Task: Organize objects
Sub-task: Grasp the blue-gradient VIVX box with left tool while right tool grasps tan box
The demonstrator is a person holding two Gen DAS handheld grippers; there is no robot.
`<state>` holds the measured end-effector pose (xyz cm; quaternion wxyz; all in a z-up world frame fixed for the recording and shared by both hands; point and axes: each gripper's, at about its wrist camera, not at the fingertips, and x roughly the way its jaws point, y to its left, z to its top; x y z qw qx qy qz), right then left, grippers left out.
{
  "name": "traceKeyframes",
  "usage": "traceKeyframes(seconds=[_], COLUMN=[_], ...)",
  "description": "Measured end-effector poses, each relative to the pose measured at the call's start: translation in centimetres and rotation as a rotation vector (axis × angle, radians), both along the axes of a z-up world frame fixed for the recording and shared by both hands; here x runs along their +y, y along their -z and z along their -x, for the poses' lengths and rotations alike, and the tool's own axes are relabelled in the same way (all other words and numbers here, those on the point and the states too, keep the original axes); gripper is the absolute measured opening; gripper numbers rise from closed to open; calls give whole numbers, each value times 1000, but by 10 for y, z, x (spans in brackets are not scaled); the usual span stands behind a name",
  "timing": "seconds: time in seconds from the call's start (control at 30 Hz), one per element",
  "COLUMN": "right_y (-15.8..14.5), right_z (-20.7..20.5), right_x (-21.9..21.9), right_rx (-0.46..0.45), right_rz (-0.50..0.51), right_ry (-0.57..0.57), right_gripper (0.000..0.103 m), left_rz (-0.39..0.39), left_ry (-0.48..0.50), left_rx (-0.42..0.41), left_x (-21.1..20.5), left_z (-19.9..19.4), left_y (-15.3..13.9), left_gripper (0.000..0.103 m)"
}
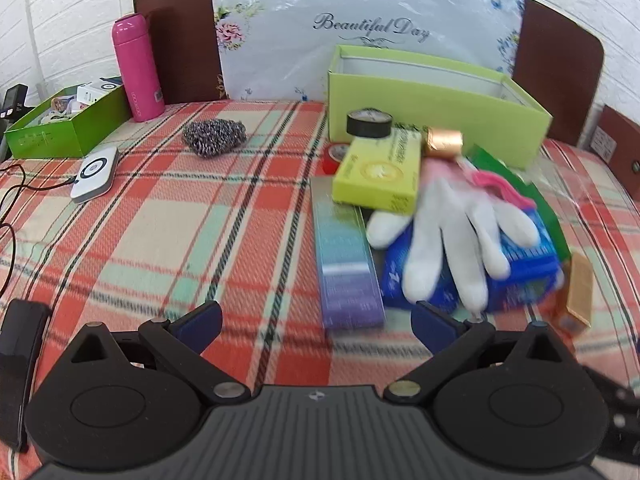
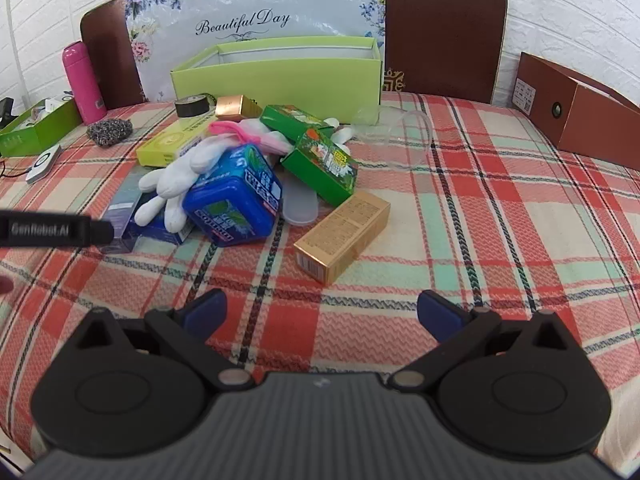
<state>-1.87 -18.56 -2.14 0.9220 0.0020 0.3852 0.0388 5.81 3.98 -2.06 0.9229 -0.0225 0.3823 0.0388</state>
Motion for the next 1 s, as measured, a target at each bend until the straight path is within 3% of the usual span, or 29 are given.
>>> traceKeyframes(seconds=[0.2,0.4,0.47,0.5,0.53,0.57,0.6,0.63,0.8,0.93,0.97,1.0], right_y=[5,14,19,23,26,28,27,27,26,22,21,21], right_z=[-18,-43,-51,-55,-57,-56,-52,-47,-23,-22,-24,-25], right_x=[0,-2,-4,-5,-5,-5,-4,-4,-23,-26,-25,-23], right_rx=[-6,-3,6,21,36,33,16,13,38,29,17,1], right_rz=[-23,-59,-91,-100,-106,-97,-65,-41,-34,-48,-52,-54], right_ry=[16,75,98,102,99,90,73,43,-35,-32,-23,-15], right_gripper=[103,103,99,94,83,77,63,44,33,37,42,54], left_rz=[45,177,115,67,24,8,18,28,43,39,40,39], left_ry=[-11,-37,-7,16,34,52,71,88,181,153,138,125], left_rx=[53,45,51,51,49,42,44,55,81,78,87,93], left_x=[11,29,25,21,17,16,17,19,15,13,13,13], left_z=[-41,-53,-52,-51,-49,-45,-42,-36,-6,-12,-17,-21], left_y=[19,29,29,29,29,28,26,24,21,20,19,19], left_gripper=[99,97,81,76,64,50,42,41,41,46,47,47])
